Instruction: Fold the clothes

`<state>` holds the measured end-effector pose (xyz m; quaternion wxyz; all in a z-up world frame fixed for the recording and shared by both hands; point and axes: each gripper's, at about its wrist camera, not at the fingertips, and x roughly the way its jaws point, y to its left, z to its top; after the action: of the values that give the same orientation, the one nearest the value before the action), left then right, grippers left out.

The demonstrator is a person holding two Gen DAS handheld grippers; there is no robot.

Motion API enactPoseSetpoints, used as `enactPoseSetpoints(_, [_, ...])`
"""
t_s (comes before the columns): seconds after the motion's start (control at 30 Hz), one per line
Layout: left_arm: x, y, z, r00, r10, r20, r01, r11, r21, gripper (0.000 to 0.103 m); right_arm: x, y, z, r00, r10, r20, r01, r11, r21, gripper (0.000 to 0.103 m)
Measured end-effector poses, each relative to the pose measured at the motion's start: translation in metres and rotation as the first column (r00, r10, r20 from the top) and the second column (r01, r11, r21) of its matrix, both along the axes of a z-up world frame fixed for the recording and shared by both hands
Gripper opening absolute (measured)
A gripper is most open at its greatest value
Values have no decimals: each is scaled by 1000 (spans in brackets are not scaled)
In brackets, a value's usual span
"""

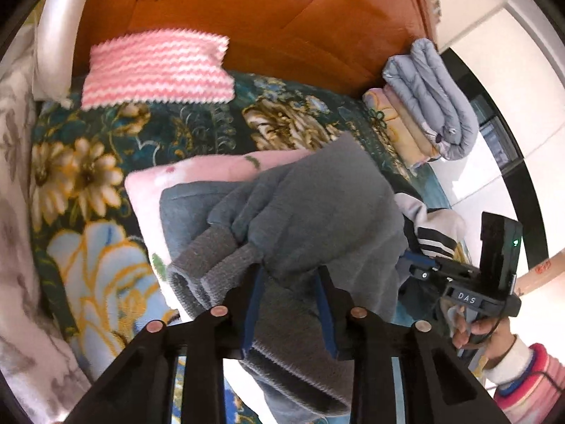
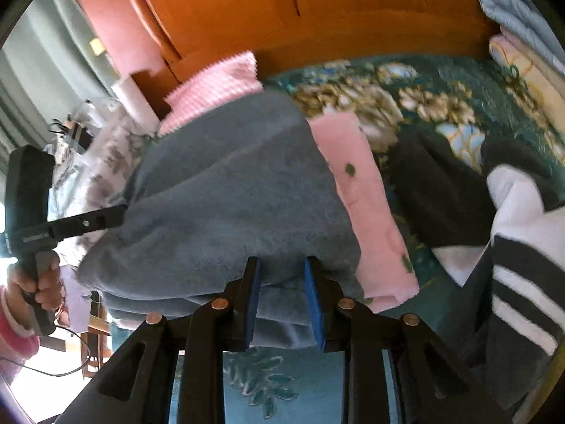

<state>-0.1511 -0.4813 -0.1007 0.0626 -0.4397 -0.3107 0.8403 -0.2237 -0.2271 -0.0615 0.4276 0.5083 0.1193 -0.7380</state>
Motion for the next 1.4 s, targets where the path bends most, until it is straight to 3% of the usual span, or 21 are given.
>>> enactPoseSetpoints(0.13, [3, 1, 7, 1000, -5, 16, 5, 1000, 4, 30, -2, 2, -1, 998, -54, 39, 54, 998, -15, 25])
enactPoseSetpoints(0.23, [16, 4, 21, 999, 28, 23, -29, 999, 34, 31, 10, 8, 10, 998, -67, 19, 67, 997, -23, 27])
enactPoseSetpoints(0.33, [40, 19, 39, 999, 30, -35, -28, 998, 52, 33, 34, 23, 22, 994, -110, -3, 110, 990, -88, 27])
enactPoseSetpoints(0.53, [82, 67, 55, 996, 30, -87, -37, 996, -78, 40, 90, 41, 12, 987, -157, 13, 158, 980, -125, 29])
enactPoseSetpoints(0.67, [102, 93, 41, 992, 108, -62, -119, 969, -217, 59, 117, 44, -6, 982, -187, 16, 188, 978, -91, 47])
enactPoseSetpoints(0.77, [108, 101, 19, 983, 180, -22, -180, 954, -241, 61, 127, 44, -19, 977, -214, 11, 214, 975, -66, 59])
enactPoseSetpoints(1.07, [109, 112, -27, 963, 266, 31, -241, 912, -332, 80, 139, 37, -52, 961, -277, -20, 277, 961, -8, 67])
enactPoseSetpoints(1.2, [108, 115, -41, 959, 284, 24, -256, 895, -365, 83, 140, 33, -60, 955, -291, -63, 292, 957, 8, 69])
enactPoseSetpoints(1.27, [107, 117, -46, 959, 282, 16, -254, 887, -387, 84, 142, 31, -65, 951, -294, -91, 296, 955, 9, 76])
enactPoseSetpoints(1.4, [104, 117, -59, 960, 278, 25, -246, 885, -395, 90, 141, 31, -72, 935, -330, -130, 334, 943, 8, 77])
